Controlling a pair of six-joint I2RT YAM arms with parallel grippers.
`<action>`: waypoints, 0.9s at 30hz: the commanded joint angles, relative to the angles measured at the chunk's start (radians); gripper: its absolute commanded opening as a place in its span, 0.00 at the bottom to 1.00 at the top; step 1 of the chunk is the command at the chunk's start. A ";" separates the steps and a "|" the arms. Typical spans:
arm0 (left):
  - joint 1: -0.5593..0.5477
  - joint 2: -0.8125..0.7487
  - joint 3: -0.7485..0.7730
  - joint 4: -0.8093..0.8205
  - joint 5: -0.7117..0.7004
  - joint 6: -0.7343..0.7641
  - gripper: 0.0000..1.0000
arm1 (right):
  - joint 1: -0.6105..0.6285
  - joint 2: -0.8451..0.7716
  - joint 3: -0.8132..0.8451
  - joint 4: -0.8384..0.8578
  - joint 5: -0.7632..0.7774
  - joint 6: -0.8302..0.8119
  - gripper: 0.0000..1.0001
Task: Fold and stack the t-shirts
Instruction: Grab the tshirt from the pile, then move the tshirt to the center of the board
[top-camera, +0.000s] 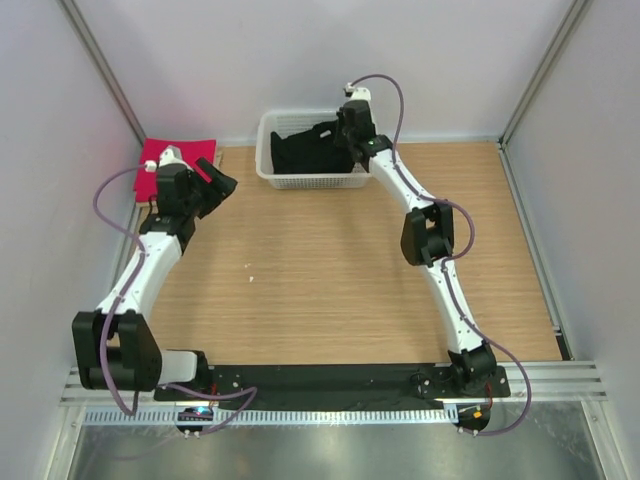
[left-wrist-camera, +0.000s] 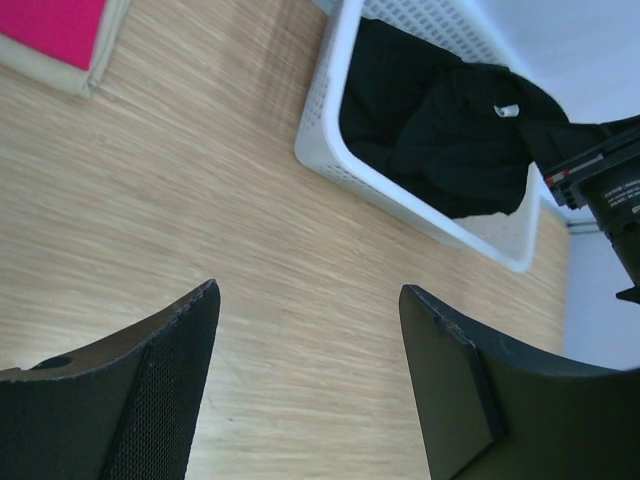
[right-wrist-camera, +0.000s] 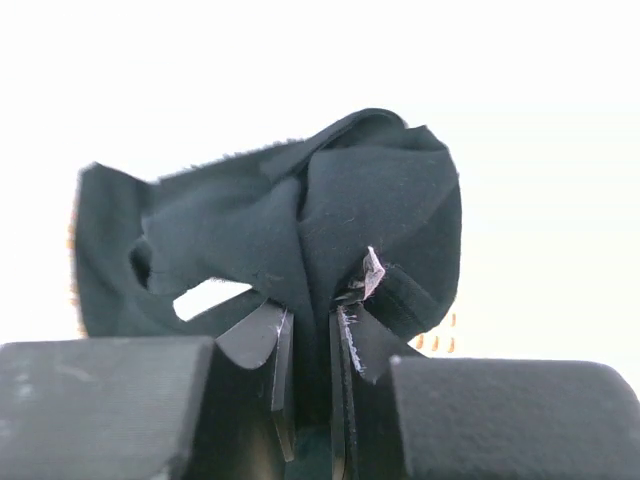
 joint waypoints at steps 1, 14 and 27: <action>-0.005 -0.128 -0.058 0.016 0.052 -0.089 0.73 | 0.009 -0.241 0.083 0.151 0.063 0.040 0.01; -0.033 -0.288 -0.070 -0.119 0.048 0.026 0.74 | 0.089 -0.758 0.006 0.015 -0.005 0.098 0.01; -0.054 -0.368 -0.058 -0.171 0.300 0.038 0.72 | 0.140 -1.281 -0.860 -0.444 -0.249 0.215 0.85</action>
